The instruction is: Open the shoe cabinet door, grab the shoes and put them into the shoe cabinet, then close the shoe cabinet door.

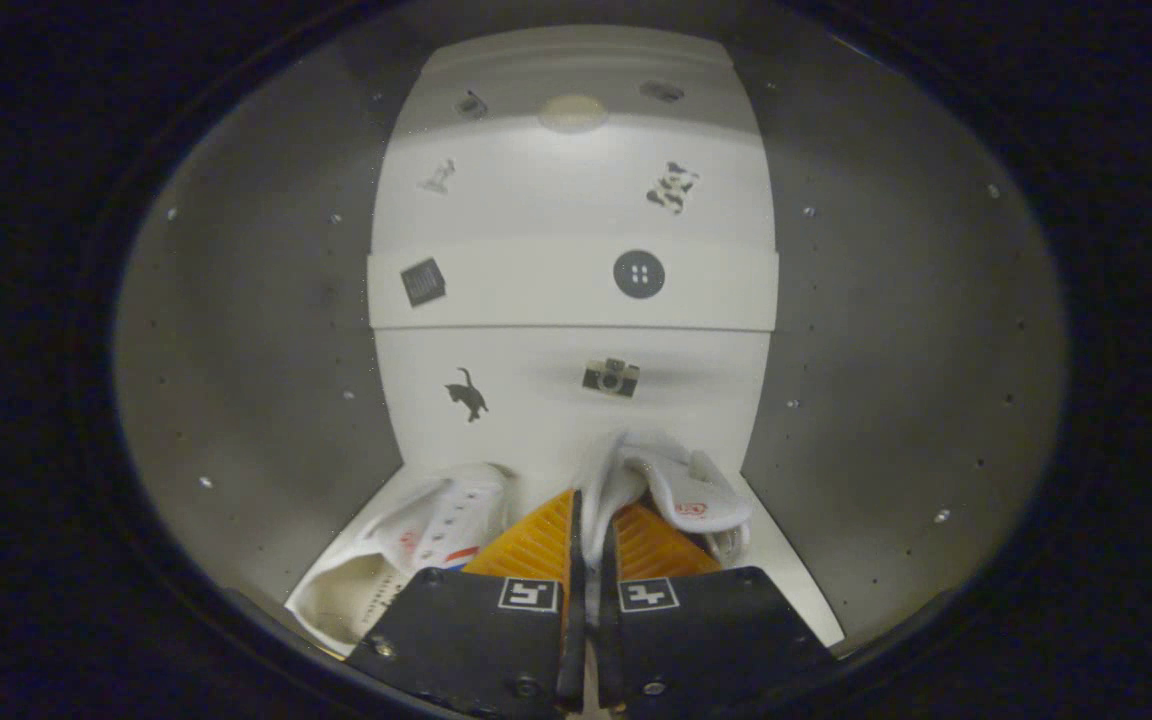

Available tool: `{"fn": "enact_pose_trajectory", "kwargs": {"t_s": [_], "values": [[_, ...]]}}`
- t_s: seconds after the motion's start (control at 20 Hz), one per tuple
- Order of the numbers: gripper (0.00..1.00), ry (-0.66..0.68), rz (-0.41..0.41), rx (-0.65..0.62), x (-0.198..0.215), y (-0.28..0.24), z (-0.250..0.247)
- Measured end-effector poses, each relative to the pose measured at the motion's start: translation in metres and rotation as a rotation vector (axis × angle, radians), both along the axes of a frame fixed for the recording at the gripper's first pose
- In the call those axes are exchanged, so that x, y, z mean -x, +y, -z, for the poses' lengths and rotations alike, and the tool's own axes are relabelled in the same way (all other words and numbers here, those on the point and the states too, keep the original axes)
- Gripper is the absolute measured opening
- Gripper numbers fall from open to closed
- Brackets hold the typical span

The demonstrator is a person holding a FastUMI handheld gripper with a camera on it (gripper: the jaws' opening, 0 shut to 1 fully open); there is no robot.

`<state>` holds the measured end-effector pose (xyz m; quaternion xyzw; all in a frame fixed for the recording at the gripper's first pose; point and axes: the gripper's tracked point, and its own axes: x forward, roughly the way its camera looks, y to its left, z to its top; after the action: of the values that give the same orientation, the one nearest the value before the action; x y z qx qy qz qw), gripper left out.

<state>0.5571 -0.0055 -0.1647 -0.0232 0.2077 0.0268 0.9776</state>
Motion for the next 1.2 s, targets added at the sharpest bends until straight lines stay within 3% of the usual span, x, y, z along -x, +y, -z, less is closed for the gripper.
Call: {"fn": "enact_pose_trajectory", "kwargs": {"t_s": [0.15, 0.2, 0.25, 0.3, 0.45, 0.6, 0.7, 0.95, 1.2], "values": [[0.13, 0.013, 0.013, 0.028, -0.009, -0.005, 0.010], [0.20, -0.016, -0.010, 0.027, -0.009, -0.002, 0.002], [0.36, -0.052, -0.046, 0.016, -0.010, 0.007, -0.007], [0.46, -0.080, -0.056, 0.025, -0.005, 0.011, -0.019], [0.74, -0.141, -0.026, 0.019, 0.017, 0.012, -0.048], [0.80, -0.150, -0.021, -0.053, 0.057, 0.018, -0.070], [0.99, -0.149, 0.007, -0.098, 0.089, 0.015, -0.081], [0.99, -0.163, -0.025, -0.102, 0.184, 0.022, -0.101], [0.99, -0.151, -0.069, -0.146, 0.312, 0.021, -0.111]]}}
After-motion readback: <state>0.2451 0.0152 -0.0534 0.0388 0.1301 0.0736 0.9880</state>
